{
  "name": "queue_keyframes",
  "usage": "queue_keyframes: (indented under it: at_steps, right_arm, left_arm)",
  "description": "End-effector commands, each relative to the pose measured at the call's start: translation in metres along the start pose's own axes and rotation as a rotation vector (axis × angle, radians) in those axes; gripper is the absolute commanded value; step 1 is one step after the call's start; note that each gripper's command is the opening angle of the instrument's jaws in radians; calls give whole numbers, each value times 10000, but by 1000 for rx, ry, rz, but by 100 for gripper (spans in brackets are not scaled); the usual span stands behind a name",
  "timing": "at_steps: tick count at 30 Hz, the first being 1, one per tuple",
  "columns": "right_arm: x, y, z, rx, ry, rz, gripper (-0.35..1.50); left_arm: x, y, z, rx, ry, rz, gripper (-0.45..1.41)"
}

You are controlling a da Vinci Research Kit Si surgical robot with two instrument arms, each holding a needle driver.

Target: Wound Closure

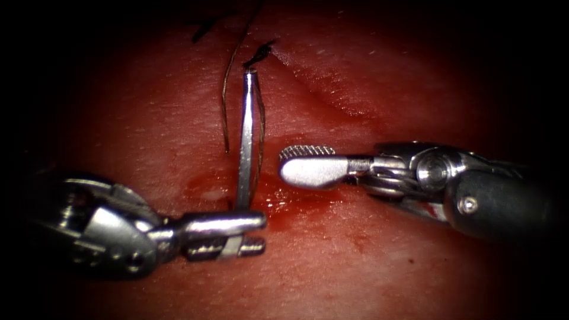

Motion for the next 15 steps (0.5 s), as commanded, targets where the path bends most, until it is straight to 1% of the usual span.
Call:
queue_keyframes:
  at_steps: [1,9,15]
  right_arm:
    - [2,2,11,4,-1,-3,108]
    - [1,-4,18,12,-5,0,108]
    - [1,-1,37,6,8,-3,106]
  left_arm:
    - [2,-1,9,-2,0,1,-45]
    - [2,-6,13,11,17,17,-45]
    - [0,-8,18,12,26,17,-45]
